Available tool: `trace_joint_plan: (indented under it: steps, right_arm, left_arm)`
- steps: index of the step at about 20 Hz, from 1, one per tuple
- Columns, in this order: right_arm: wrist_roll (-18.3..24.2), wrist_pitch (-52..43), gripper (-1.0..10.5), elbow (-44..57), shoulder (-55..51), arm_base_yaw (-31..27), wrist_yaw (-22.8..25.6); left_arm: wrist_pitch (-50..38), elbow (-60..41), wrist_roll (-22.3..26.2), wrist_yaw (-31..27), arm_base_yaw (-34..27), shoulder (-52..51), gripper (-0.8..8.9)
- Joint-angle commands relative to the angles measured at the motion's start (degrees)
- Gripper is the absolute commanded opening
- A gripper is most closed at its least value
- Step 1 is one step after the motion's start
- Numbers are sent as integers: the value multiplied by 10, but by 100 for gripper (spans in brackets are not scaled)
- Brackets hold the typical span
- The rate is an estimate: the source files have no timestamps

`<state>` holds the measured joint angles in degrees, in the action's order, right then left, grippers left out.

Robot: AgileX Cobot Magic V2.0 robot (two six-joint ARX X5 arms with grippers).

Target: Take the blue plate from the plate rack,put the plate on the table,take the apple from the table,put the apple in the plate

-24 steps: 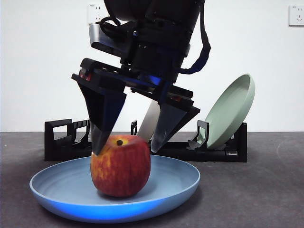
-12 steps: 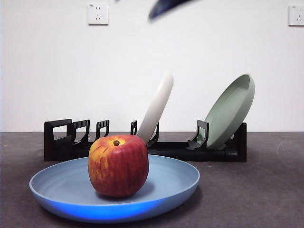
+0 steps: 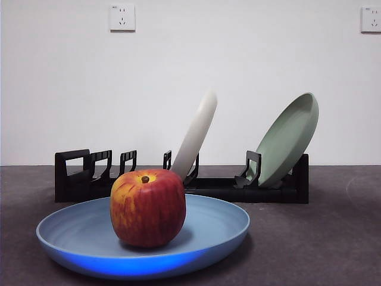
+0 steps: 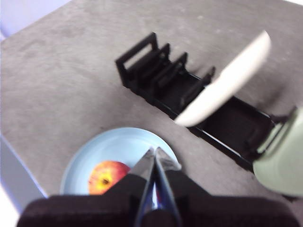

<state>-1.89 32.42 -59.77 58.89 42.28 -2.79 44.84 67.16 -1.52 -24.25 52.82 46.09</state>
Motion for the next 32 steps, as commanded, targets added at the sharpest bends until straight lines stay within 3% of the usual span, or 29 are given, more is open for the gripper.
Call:
trace_joint_plan:
  steps: [1,6,8,10,22,24,26,32]
  right_arm:
    - [-19,-43,-9,68,-42,-3,-1]
    - [-51,-109,-10,216,-159,-3,12]
    - [-51,-97,-9,229,-189,-3,62]
    - [-52,-97,0,229,-198,-3,92]
    - [-51,-96,0,229,-203,-3,92]
    - [-51,-96,0,229,-203,-3,92]
    - [-51,-96,0,229,-203,-3,92]
    - [-51,-96,0,229,-203,-3,92]
  left_arm:
    - [-42,-57,-14,34,-33,-18,-9]
    - [-183,-254,-83,66,-82,-117,-9]
    - [-224,-305,-87,85,-83,-150,-9]
    - [-229,-309,-86,95,-82,-153,-8]
    - [-223,-308,-94,94,-82,-135,-1]
    - [-215,-308,-63,94,-83,-141,-1]
    - [-195,-308,-21,95,-115,-172,-1]
    - [-238,-437,-22,176,-344,-286,-1]
